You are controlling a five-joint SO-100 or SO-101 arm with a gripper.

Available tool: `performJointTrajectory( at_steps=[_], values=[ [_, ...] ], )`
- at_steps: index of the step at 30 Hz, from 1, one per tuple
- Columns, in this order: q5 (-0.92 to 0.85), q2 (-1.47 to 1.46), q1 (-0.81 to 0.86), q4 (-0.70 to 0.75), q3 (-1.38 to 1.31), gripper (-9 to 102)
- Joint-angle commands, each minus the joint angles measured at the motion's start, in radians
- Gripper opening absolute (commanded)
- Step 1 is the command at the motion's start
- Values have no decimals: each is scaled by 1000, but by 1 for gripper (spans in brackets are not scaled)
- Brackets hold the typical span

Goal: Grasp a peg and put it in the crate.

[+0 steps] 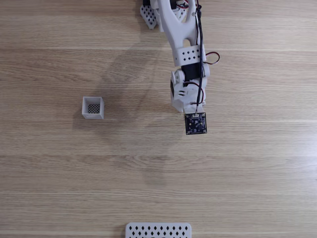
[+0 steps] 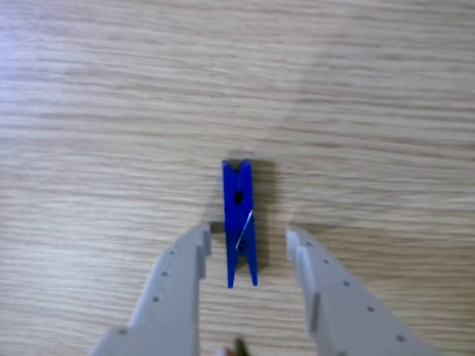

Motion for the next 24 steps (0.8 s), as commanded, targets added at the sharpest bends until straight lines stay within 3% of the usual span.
performJointTrajectory(
  at_steps=[1, 5, 10, 24],
  values=[
    [14, -5, 9, -9, -80, 16],
    [14, -28, 11, -6, -80, 13],
    [12, -34, 11, 5, -80, -3],
    [18, 91, 14, -77, -69, -1]
  ],
)
